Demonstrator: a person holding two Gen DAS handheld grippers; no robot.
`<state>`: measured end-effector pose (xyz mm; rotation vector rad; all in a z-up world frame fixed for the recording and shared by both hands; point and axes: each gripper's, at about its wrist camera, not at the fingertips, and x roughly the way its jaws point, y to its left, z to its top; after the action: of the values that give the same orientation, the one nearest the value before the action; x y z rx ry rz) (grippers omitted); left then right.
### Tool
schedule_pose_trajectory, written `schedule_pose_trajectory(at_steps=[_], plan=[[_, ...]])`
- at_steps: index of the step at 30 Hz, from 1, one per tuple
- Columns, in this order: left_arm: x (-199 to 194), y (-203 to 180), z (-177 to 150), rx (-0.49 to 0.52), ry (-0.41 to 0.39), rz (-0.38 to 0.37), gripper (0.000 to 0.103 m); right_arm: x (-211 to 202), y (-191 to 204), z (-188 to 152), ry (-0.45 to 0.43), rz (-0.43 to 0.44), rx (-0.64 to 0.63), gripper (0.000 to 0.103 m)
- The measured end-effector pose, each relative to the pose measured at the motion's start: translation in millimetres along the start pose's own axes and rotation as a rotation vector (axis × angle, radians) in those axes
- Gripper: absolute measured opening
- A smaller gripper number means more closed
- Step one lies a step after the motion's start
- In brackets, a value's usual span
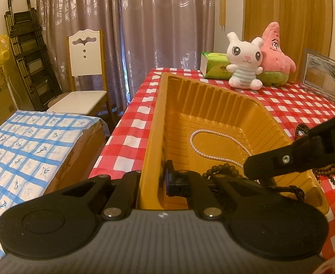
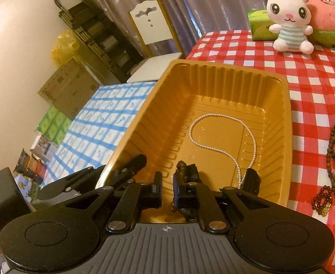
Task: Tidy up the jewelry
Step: 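Carry the brown bead strand into the tray beside the left gripper and release, then move the right gripper to the red bead bracelet with gold charm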
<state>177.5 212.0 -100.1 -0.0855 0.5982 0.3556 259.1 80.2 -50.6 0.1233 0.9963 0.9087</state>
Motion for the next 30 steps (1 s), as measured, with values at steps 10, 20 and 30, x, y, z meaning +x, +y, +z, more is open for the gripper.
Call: schedule_pose_trajectory(at_steps=[10, 20, 30], plan=[[0, 1, 0, 0.0, 0.0, 0.0, 0.005, -19, -14, -8, -0.027, -0.05, 0.017, 0.039], [0, 0, 0, -0.001, 0.001, 0.0, 0.006, -59, -62, -35, -0.057, -0.205, 0.055, 0.039], [1, 1, 0, 0.003, 0.0, 0.002, 0.006, -79, -120, -63, -0.021, -0.349, 0.109, 0.041]])
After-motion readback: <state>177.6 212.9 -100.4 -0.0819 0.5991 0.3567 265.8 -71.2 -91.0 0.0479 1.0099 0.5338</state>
